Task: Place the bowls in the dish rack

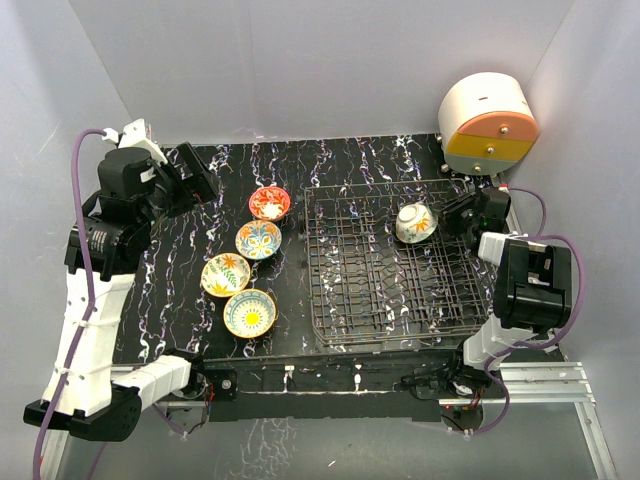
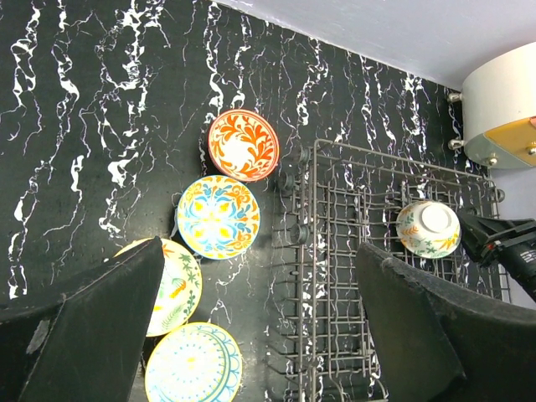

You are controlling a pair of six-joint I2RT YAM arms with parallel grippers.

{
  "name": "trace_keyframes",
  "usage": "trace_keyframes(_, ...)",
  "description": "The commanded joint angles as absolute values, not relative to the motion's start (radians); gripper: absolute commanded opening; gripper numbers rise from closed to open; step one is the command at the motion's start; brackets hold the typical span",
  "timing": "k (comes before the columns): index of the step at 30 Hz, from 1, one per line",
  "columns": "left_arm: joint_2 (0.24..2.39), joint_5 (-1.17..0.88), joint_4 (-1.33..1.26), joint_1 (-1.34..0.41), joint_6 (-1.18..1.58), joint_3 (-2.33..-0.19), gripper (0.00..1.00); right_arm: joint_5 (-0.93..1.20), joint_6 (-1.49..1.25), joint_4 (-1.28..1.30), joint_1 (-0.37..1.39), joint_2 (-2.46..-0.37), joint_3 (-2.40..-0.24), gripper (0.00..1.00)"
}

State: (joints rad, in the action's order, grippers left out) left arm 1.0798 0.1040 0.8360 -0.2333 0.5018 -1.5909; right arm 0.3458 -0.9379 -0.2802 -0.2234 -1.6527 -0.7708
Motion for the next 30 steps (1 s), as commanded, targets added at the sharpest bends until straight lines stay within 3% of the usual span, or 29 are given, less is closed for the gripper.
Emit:
trace_keyframes(1,1.078,0.08,0.813,-0.236,0.483,-1.583,0.95,0.245,-0.85,-0.128,-0.229,-1.625,-0.863,0.37)
trace_keyframes(10,1.077,0.077,0.81,-0.236,0.469,-1.579,0.95,0.215,-0.771,-0.014,-0.228,-1.681,-0.995,0.61)
trace_keyframes(19,1.086,0.066,0.808,-0.236,0.464,-1.583,0.96,0.193,-0.668,0.167,-0.192,-1.626,-1.129,0.64)
trace_keyframes(24,1.077,0.064,0.818,-0.236,0.455,-1.579,0.96,0.077,-0.571,0.351,0.002,-1.529,-1.278,0.65)
trace_keyframes(30,1.075,0.067,0.826,-0.237,0.459,-1.642,0.96,-0.06,-0.509,0.497,0.408,-1.539,-1.434,0.65)
